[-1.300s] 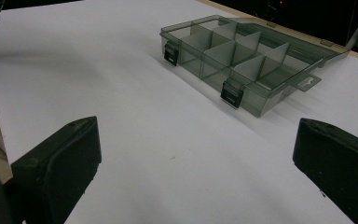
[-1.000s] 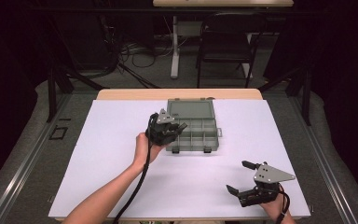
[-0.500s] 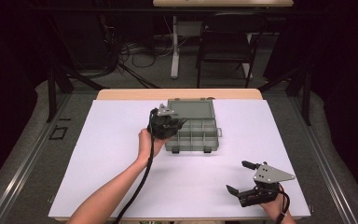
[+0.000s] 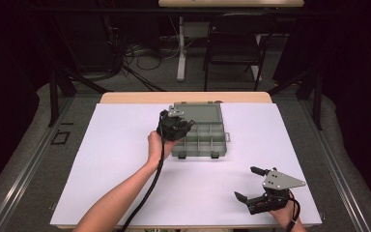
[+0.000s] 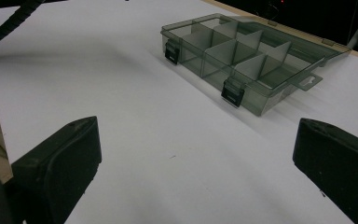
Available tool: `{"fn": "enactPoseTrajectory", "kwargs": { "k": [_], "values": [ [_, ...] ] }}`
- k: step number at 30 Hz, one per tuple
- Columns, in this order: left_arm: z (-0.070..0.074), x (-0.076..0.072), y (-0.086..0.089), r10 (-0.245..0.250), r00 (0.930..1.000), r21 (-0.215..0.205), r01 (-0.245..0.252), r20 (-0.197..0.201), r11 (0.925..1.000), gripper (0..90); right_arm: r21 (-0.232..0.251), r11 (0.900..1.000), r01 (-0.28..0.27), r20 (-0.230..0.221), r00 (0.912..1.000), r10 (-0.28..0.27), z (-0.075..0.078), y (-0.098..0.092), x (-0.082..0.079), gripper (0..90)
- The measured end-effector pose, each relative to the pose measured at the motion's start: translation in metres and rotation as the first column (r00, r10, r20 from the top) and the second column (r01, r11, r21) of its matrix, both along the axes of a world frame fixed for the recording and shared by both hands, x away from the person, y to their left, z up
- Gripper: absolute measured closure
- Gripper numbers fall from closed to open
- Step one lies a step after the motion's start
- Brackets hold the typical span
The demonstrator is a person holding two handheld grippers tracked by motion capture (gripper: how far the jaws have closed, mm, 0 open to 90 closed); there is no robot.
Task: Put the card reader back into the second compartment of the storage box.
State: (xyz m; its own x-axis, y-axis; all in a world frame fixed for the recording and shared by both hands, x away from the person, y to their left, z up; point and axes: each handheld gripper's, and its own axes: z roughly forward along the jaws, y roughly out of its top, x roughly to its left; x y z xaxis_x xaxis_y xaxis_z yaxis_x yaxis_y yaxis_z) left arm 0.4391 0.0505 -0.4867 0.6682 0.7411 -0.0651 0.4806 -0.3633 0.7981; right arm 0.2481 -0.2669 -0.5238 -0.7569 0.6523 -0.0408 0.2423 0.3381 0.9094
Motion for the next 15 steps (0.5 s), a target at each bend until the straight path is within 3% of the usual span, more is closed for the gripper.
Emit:
{"fn": "enactPoseTrajectory", "kwargs": {
  "k": [15],
  "values": [
    [-0.014,0.011,-0.01,0.047,0.9987,0.005,-0.047,-0.018,0.9989,73.0,0.0,1.0,-0.002,-0.005,1.0,0.002,0.0,0.0,0.0,0.9]
  ]
}}
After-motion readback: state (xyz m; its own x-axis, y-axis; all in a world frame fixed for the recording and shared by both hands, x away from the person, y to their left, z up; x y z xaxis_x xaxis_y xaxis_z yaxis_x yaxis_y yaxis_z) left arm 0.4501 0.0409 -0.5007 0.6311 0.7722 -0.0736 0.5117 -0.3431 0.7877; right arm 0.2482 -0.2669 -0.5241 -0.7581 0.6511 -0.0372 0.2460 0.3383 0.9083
